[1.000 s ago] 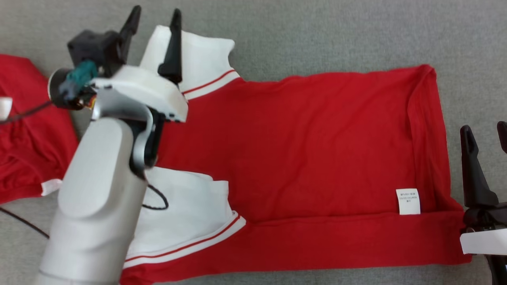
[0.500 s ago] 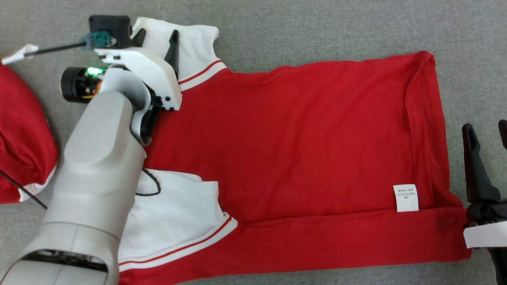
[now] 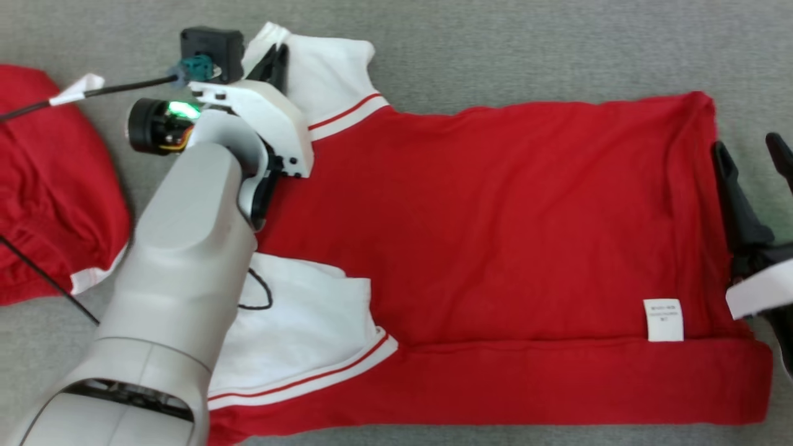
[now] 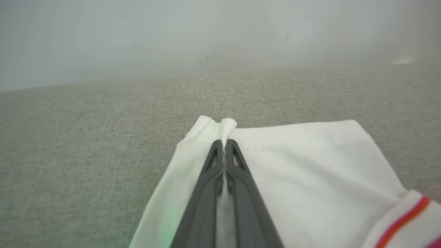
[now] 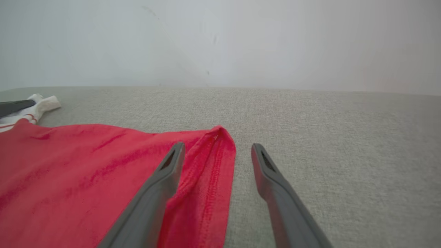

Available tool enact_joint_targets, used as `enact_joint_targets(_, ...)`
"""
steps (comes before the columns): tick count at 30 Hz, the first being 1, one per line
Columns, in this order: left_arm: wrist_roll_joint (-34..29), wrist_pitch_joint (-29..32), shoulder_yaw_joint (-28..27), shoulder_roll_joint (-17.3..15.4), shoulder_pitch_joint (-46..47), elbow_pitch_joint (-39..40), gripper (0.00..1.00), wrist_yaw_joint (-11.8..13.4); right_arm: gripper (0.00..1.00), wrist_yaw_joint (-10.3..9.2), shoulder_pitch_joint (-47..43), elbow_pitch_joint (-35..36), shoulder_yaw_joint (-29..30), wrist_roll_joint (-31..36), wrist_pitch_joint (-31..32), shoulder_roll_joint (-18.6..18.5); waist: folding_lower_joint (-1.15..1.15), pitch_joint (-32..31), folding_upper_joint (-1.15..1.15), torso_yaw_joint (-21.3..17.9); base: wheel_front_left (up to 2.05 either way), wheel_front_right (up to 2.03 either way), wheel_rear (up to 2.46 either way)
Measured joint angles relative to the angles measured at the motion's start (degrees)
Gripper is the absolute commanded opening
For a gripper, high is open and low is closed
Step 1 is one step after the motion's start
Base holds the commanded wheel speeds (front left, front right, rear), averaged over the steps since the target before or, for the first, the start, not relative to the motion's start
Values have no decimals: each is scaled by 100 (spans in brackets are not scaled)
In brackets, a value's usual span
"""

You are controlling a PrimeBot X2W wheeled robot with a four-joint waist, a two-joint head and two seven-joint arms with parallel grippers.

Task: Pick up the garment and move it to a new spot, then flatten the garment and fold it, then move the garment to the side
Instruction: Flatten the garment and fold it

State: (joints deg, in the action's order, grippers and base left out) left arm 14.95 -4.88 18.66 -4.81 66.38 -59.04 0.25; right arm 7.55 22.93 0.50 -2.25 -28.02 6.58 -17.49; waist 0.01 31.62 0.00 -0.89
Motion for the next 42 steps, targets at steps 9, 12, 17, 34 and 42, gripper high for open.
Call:
enact_joint_targets(9, 145, -452, 118, 146, 48, 182, 0, -105, 100, 0, 1001, -1334, -388, -243, 130, -276, 0, 118, 0, 378, 0, 0, 0)
enact_joint_targets(12, 285, -588, 134, 165, 12, 281, 0, -145, 42, 0, 1183, -1647, -506, -338, 270, -391, 0, 95, 0, 434, 0, 0, 0)
enact_joint_targets(17, 382, -816, 84, 164, -220, 625, 0, -121, 0, 0, 1293, -1778, -672, -480, 204, -501, 0, 16, 0, 447, 0, 0, 0)
enact_joint_targets(34, 1043, -805, -691, -270, -4033, 4980, 0, 537, 0, 0, -311, -491, -398, -614, -698, -389, -1, -501, 0, 284, 0, 0, 0)
enact_joint_targets(42, 1451, -301, -806, -263, -5566, 6025, 0, 857, 0, 0, -1195, -430, -207, -690, -825, -100, -1, -646, 0, 232, 0, 0, 0)
